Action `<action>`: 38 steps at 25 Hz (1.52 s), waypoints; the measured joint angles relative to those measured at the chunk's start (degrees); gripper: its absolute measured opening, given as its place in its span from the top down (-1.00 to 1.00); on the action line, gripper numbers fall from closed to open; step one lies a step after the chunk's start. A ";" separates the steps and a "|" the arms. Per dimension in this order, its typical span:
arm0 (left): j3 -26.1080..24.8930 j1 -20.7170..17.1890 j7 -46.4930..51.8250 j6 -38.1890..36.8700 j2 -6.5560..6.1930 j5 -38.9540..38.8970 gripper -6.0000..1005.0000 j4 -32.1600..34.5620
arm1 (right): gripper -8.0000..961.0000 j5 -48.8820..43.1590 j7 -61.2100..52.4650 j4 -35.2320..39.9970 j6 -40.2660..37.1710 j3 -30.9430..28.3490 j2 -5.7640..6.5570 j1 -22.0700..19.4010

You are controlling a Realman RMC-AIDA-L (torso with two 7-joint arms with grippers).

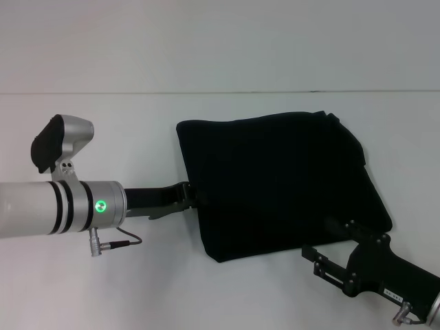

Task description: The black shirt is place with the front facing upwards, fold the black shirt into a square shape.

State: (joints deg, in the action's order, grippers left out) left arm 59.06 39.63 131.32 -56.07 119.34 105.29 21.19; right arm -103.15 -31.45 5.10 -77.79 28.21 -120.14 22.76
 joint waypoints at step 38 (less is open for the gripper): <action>-7.74 -5.59 -7.74 -5.15 -1.60 -0.54 0.69 8.34 | -0.45 0.23 -0.34 0.12 0.16 -0.78 0.00 0.61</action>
State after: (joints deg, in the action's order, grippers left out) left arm 51.33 34.04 123.57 -61.22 117.74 104.75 29.53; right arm -102.92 -31.79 5.21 -77.63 27.44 -120.14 23.37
